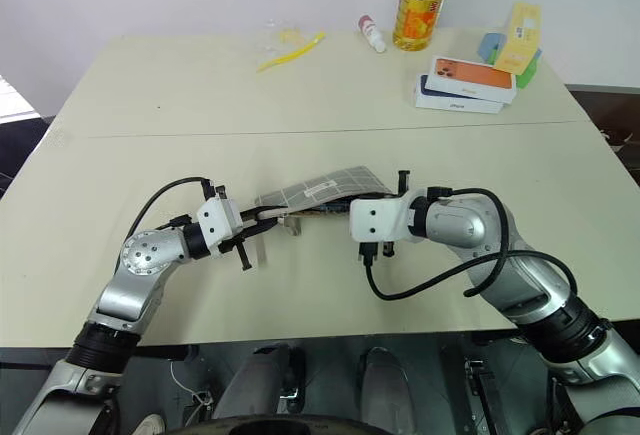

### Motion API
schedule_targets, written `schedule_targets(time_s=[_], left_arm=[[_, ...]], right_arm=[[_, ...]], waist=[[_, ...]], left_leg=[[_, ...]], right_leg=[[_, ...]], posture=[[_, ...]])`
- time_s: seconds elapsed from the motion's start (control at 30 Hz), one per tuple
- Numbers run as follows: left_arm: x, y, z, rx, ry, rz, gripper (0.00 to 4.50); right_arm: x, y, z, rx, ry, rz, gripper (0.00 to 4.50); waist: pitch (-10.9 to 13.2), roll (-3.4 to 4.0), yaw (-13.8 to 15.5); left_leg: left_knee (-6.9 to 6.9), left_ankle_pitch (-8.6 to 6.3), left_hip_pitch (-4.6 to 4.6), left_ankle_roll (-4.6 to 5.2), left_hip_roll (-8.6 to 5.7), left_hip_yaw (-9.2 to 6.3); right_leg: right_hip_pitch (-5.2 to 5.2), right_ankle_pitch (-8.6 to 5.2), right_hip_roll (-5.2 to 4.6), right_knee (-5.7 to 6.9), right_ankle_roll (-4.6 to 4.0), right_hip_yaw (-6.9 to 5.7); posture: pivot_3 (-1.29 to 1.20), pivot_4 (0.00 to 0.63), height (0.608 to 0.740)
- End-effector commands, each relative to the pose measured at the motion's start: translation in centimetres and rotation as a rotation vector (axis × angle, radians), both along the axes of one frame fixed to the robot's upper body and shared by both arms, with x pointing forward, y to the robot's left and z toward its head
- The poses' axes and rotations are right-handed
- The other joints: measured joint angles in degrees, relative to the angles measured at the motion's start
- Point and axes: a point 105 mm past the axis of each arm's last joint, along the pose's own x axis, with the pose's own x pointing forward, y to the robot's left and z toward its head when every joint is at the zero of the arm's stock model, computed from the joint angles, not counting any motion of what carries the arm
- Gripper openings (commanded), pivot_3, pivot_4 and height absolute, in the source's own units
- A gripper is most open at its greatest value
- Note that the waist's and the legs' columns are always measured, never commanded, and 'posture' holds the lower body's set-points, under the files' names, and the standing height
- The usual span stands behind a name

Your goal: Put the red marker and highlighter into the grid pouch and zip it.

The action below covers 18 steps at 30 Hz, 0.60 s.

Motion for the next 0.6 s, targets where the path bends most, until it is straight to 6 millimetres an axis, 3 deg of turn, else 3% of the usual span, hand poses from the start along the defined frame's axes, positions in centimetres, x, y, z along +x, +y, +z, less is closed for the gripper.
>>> schedule_targets(time_s=[0.03, 0.17, 0.27, 0.37, 0.47, 0.6], left_arm=[[-0.2, -0.5, 1.5, -0.027, -0.051, -0.026, 0.00], [-0.1, -0.3, 1.1, -0.024, -0.043, -0.003, 0.00], [0.6, -0.2, 0.3, -0.030, -0.038, 0.062, 0.00], [1.1, -0.8, 0.0, -0.051, -0.039, 0.089, 0.00], [1.3, -2.0, -0.1, -0.074, -0.036, 0.084, 0.00], [1.4, -3.1, -0.2, -0.088, -0.026, 0.066, 0.00]], right_arm=[[-0.3, 0.4, 1.6, 0.053, -0.031, 0.009, 2.31], [-0.4, 0.4, 3.3, 0.192, -0.027, -0.035, 4.34], [-1.7, -0.4, 4.6, 0.430, 0.107, -0.107, 4.44], [-0.8, -2.8, 5.4, 0.634, 0.148, -0.285, 4.44], [1.2, -7.9, 4.5, 0.800, 0.201, -0.674, 4.44], [1.4, -13.5, 3.6, 0.940, 0.156, -1.112, 4.44]], waist=[[0.00, 0.00, 0.02], [0.00, 0.00, -0.03], [0.00, 0.00, 0.15], [-0.01, -0.02, 0.16], [-0.01, -0.02, 0.24], [-0.03, 0.01, 0.12]], left_leg=[[0.01, 0.00, 0.00, 0.00, 0.00, 0.00], [0.01, 0.00, 0.00, 0.00, 0.00, 0.00], [0.01, 0.00, 0.00, 0.00, 0.01, -0.02], [0.03, 0.00, 0.01, 0.00, 0.00, -0.07], [0.08, -0.01, 0.04, 0.01, -0.03, -0.08], [0.06, -0.02, 0.01, 0.00, -0.03, -0.08]], right_leg=[[0.00, 0.00, 0.00, 0.00, 0.00, 0.00], [0.00, 0.00, 0.00, 0.00, 0.00, 0.00], [0.02, 0.00, 0.00, 0.01, 0.00, -0.01], [0.11, 0.01, -0.03, -0.02, 0.00, -0.05], [0.15, 0.03, -0.07, -0.01, -0.03, -0.05], [0.05, 0.04, -0.21, 0.01, -0.05, 0.01]], posture=[[0.00, 0.150, 0.740], [0.00, 0.150, 0.740], [0.00, 0.150, 0.740], [0.00, 0.150, 0.740], [0.00, 0.150, 0.740], [0.00, 0.150, 0.740]])
